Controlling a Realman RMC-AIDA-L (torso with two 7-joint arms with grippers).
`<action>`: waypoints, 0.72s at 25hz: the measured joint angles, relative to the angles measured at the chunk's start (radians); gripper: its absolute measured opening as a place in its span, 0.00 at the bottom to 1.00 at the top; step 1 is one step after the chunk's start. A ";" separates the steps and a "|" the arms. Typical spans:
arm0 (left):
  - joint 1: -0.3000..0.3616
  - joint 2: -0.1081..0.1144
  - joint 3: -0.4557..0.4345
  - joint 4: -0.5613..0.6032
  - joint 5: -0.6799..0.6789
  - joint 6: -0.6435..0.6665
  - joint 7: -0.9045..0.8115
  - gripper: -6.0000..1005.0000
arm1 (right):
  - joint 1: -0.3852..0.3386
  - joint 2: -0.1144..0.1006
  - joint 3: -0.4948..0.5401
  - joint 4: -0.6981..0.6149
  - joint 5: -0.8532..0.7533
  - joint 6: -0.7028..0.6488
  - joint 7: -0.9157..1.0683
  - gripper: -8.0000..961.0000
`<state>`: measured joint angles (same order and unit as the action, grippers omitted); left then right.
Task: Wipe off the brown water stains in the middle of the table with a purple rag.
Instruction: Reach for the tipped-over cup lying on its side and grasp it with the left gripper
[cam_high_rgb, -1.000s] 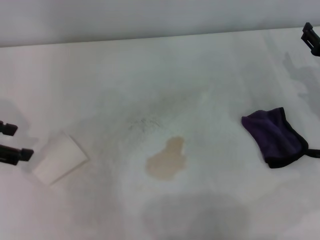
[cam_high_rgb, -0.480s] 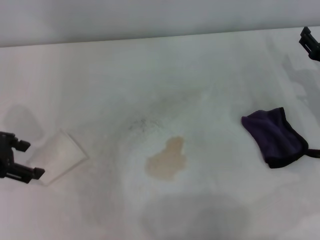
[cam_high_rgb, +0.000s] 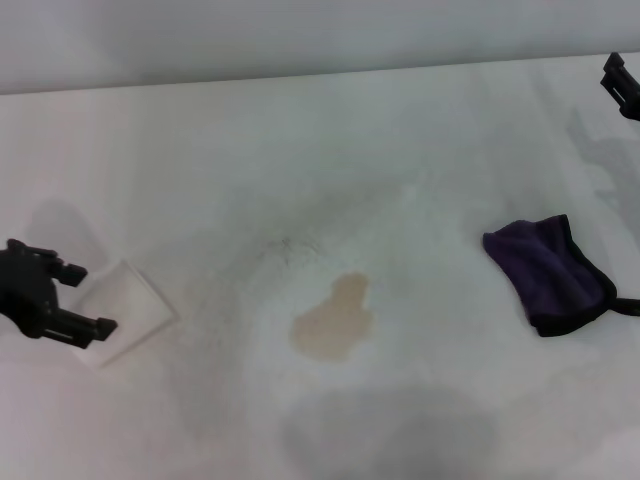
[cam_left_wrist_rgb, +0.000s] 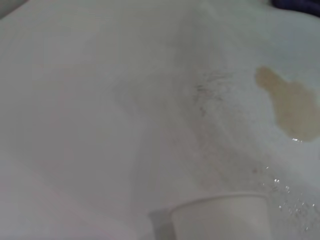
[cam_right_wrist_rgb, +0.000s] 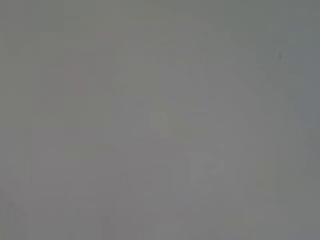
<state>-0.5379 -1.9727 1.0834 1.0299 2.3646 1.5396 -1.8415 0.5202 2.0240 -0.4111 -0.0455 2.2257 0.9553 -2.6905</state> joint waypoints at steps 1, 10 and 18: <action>-0.007 -0.005 0.001 -0.012 0.000 -0.001 0.002 0.87 | 0.000 0.000 0.000 -0.001 0.000 0.000 0.000 0.88; -0.025 -0.029 0.001 -0.068 0.002 -0.052 0.010 0.87 | 0.006 -0.003 0.009 -0.004 0.000 0.033 0.000 0.88; -0.014 -0.049 0.001 -0.093 0.007 -0.126 0.012 0.87 | -0.005 -0.006 0.004 -0.005 -0.002 0.046 0.004 0.88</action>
<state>-0.5520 -2.0215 1.0848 0.9371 2.3713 1.4135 -1.8297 0.5155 2.0178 -0.4075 -0.0504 2.2239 1.0009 -2.6866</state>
